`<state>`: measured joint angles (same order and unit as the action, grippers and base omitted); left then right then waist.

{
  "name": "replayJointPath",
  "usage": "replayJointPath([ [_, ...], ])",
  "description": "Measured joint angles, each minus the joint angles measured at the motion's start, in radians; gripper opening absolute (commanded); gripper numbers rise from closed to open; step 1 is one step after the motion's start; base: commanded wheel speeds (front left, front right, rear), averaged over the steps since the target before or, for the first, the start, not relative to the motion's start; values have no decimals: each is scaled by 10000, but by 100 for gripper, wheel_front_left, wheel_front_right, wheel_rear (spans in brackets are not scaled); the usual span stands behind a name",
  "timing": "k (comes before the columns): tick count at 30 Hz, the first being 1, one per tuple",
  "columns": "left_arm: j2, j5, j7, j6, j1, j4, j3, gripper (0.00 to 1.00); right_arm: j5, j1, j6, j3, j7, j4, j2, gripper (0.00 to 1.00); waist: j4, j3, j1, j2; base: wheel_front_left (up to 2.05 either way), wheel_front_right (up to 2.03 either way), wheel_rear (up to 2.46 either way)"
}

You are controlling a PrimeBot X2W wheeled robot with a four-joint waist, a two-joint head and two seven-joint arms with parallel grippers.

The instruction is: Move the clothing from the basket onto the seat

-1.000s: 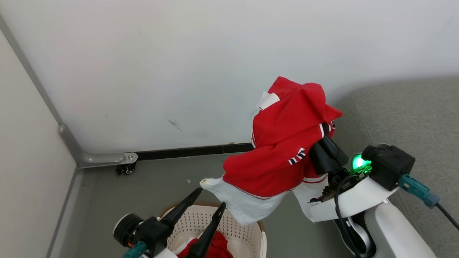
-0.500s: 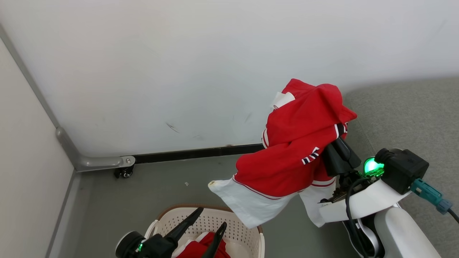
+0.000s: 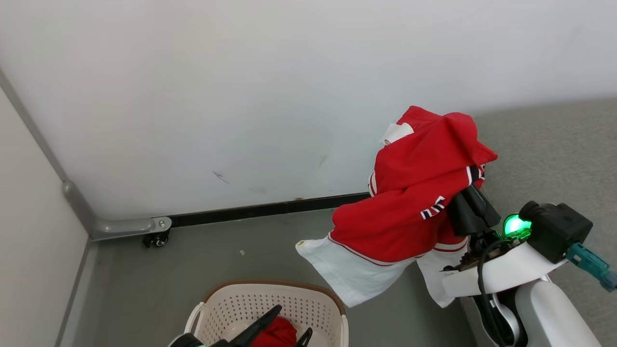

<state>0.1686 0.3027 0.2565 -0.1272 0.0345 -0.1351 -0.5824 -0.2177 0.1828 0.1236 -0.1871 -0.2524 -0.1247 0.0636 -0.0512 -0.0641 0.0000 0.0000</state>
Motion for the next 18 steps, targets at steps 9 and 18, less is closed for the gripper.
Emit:
replayJointPath([
  [9,-21,-77,0,0,-244,27,-107,100,121,-215,0,203,0,-48,6,0,-312,22,0,0,0,0,0],
  [18,-115,-61,0,0,-243,119,-171,100,247,-475,0,915,0,-130,38,0,-710,79,0,0,0,0,0],
])
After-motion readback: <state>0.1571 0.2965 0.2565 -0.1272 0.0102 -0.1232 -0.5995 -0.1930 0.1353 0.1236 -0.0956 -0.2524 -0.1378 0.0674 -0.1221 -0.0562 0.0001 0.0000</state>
